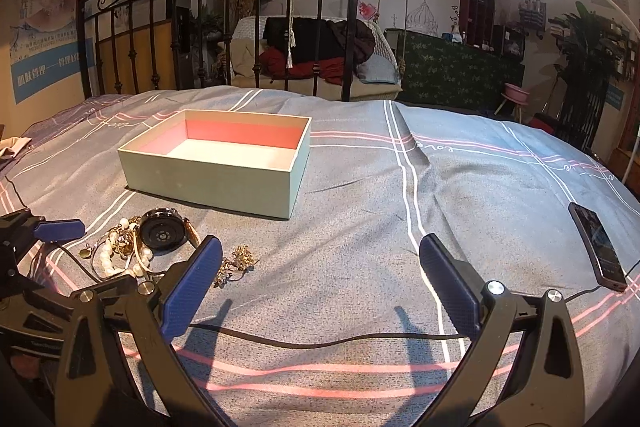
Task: Organize jewelry
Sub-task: 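Grasp the gold twisted bangle with the left tool while the right tool grasps a gold flower earring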
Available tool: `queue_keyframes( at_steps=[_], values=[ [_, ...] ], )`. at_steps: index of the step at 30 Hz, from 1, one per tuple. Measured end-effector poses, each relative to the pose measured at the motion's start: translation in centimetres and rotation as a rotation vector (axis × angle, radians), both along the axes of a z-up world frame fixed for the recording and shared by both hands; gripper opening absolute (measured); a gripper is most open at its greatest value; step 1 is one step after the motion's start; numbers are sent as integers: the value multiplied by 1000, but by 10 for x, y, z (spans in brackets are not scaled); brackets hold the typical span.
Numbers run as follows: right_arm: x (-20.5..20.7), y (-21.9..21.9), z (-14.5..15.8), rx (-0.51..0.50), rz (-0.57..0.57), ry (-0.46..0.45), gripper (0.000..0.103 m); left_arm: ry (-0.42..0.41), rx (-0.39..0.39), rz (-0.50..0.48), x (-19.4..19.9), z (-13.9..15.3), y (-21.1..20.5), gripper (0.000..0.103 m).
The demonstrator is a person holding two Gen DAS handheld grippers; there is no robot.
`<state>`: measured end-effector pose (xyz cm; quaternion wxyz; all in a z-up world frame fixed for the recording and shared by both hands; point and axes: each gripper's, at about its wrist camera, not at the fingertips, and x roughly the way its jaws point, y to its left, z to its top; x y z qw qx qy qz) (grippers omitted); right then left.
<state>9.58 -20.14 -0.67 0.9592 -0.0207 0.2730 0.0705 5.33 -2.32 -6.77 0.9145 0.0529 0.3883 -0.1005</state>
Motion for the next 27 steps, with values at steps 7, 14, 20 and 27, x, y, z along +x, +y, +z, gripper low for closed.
queue_keyframes(
  at_steps=[7, 14, 20, 27],
  values=[
    [6, 5, -7, -13, 29, 41, 97, 33, -18, -63, 11, 0, 3, 68],
    [13, 14, -14, -43, 79, 110, 97, 19, -66, -41, 11, 2, 13, 52],
    [19, 30, -23, -58, 186, 192, 76, -2, -97, -11, 9, 8, 18, 52],
    [28, 44, -26, -27, 239, 240, 51, -33, -106, 14, 7, 20, 22, 52]
  ],
)
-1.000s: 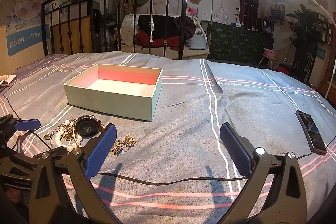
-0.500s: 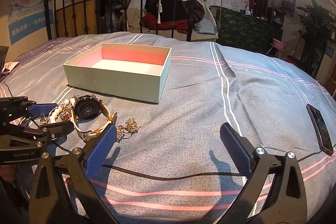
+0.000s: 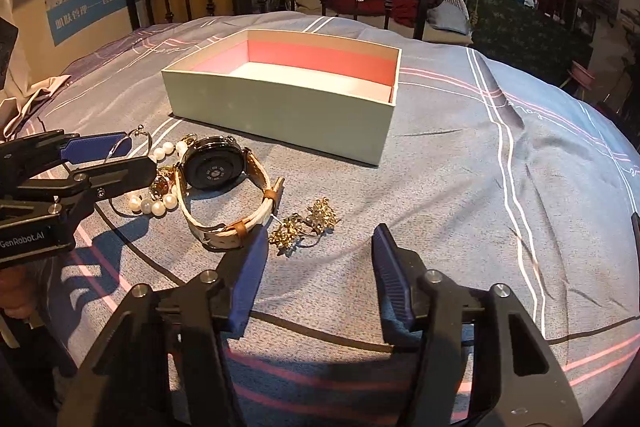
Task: Organize jewelry
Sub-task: 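Grasp the gold twisted bangle with the left tool while the right tool grasps a gold flower earring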
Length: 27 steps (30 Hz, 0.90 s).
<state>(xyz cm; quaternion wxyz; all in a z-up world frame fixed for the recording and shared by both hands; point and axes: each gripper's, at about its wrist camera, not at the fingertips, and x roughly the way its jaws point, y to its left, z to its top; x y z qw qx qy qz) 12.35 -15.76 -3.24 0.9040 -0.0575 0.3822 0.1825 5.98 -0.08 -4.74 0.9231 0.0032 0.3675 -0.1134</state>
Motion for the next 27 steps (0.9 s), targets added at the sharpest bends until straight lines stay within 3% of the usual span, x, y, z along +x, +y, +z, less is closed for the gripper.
queue_keyframes(
  at_steps=[2, 16, 21, 23, 27],
  values=[
    [2, 2, 0, 5, 8, 11, 44, -5, -3, 0, -1, 1, -1, 52],
    [2, 1, -2, 83, 56, 34, 43, -8, -4, -1, -6, 2, -3, 52],
    [8, 3, -3, 95, 67, 55, 31, -1, -7, 1, -7, 1, -2, 52],
    [5, 2, -4, 102, 68, 55, 20, -2, -10, 3, -8, 2, -1, 52],
    [-1, -2, -4, 115, 64, 47, 18, 2, -14, 3, -8, 1, 0, 52]
  ],
)
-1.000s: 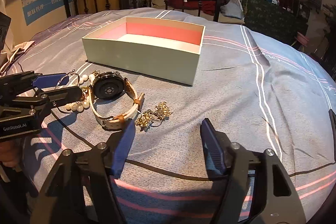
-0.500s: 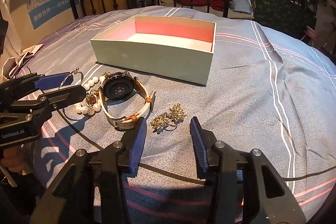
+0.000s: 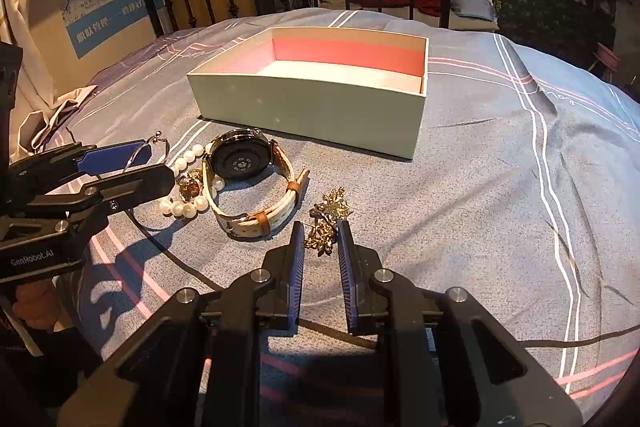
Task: Organize jewelry
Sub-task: 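Grasp the gold twisted bangle with the left tool while the right tool grasps a gold flower earring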
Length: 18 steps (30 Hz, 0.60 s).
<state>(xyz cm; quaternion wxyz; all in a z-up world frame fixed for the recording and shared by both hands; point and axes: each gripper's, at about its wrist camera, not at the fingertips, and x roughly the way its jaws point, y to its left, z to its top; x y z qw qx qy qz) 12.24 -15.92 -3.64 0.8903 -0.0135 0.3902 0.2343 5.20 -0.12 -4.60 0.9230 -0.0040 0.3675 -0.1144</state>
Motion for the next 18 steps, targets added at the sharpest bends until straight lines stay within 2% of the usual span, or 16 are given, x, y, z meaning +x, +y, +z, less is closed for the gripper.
queue_keyframes(
  at_steps=[9, 18],
  values=[
    [-13, -3, 2, 3, 11, -20, 16, -3, 0, -1, -1, 1, -2, 52],
    [-22, -8, 2, 51, 36, -8, 16, -3, 7, -10, 0, 1, -6, 52]
  ],
)
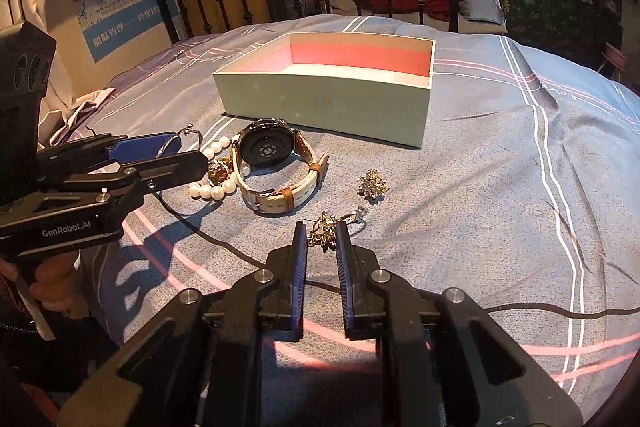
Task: Organize jewelry
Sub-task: 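Grasp the gold twisted bangle with the left tool while the right tool grasps a gold flower earring, then carry the bangle into the box and open the left tool while the right tool drops the earring there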
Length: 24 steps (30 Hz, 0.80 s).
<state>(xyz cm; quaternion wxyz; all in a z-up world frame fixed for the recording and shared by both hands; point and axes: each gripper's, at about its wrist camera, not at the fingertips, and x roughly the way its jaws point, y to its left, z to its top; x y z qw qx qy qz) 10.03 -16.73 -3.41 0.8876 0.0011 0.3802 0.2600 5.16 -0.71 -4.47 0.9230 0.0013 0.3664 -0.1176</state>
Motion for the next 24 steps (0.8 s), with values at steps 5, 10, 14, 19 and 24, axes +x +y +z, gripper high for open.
queue_keyframes(
  at_steps=[5, 10, 14, 19, 24],
  values=[
    [-3, 2, 0, -1, 10, 5, 19, 3, 5, -6, 0, 0, -2, 52],
    [5, 5, -1, -13, -9, 22, 19, 2, 5, -8, 0, 0, -2, 52],
    [12, 11, -2, -45, -12, 18, 19, -2, 2, -6, -1, 0, -2, 52],
    [10, 13, 0, -72, -14, -2, 17, -8, -3, -3, -1, 1, 0, 52],
    [7, 10, 7, -46, -22, -29, 16, -13, -7, 1, 0, 2, 0, 52]
  ],
)
